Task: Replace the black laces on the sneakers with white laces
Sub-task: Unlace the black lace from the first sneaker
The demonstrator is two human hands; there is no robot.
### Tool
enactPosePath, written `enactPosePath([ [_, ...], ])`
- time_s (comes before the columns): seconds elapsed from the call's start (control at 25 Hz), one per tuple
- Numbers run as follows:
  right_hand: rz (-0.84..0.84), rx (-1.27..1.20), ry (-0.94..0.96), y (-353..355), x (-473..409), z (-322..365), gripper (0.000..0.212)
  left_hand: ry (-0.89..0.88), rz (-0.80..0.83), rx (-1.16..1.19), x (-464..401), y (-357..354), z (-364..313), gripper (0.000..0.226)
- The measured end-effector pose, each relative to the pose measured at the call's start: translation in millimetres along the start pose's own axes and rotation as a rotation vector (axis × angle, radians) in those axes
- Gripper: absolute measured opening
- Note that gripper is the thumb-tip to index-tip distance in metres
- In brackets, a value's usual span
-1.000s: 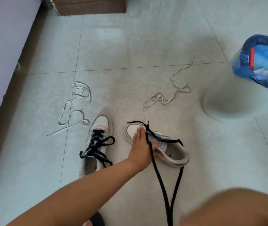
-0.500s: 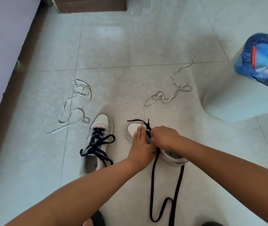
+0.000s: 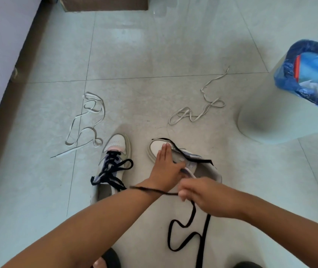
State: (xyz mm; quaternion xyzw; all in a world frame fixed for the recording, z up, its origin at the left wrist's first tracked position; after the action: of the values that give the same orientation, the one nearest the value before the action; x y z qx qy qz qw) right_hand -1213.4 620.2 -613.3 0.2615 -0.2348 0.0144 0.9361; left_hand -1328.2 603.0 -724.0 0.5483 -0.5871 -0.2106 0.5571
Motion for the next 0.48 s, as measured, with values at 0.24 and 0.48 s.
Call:
enactPosePath([
  [0.24, -0.159, -0.066, -0.304, 79, 54, -78, 0.025, -0.113, 0.141, -0.021, -7, 19, 37, 0.033],
  [0.48, -0.263, -0.305, -0.248, 34, -2, -105, 0.020, -0.204, 0.173, -0.020, -3, 34, 46, 0.029],
])
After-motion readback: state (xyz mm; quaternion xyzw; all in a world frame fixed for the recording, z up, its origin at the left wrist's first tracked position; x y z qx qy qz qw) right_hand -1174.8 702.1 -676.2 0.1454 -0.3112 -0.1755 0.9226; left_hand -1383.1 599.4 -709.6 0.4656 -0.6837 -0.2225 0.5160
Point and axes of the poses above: each hand's wrist, its own x-axis away from the middle knuckle, its own y-axis out of the back of the hand, z = x × y, the point moved 3 cm from there along -x, towards the middle knuckle, and after that the axes turned 10 degrees about y, right-handed, at the moved point
